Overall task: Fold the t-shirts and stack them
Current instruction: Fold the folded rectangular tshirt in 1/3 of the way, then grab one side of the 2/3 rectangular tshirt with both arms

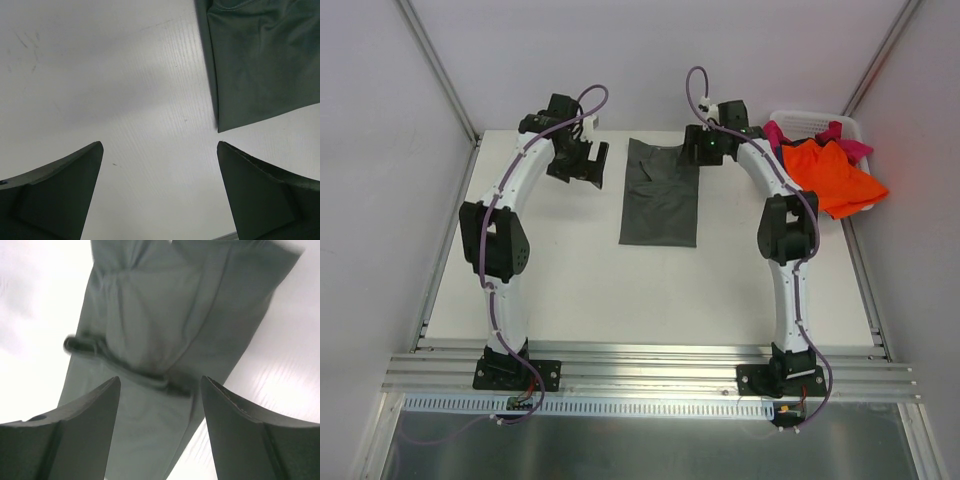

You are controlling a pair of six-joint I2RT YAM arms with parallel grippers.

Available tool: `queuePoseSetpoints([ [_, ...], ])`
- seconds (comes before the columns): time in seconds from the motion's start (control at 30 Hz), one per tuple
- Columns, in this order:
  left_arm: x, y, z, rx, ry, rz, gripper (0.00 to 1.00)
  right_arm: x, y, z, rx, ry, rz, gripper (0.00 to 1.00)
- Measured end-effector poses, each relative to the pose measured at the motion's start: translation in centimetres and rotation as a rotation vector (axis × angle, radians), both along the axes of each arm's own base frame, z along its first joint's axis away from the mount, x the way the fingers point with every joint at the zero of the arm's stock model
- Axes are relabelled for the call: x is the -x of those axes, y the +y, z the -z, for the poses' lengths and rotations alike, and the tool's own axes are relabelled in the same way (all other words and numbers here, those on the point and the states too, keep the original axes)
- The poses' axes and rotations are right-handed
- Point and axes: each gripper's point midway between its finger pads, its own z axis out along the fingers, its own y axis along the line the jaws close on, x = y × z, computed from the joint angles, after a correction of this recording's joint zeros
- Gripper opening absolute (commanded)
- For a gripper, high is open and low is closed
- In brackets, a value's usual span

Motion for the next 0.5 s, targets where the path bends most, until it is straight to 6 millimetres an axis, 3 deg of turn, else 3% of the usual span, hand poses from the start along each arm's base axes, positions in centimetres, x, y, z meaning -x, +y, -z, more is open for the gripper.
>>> queuePoseSetpoints([
  [0.27, 0.6, -1.8, 2.6, 0.092, 0.098, 0.022, 0.9, 8.8, 0.8, -0.3, -0.05, 0.195, -0.059, 0.66],
  [0.5, 3.9, -3.9, 7.6, 0.238, 0.34, -0.008, 0.82, 16.1, -1.9, 1.4, -0.131, 0.418, 0.022, 0.62],
])
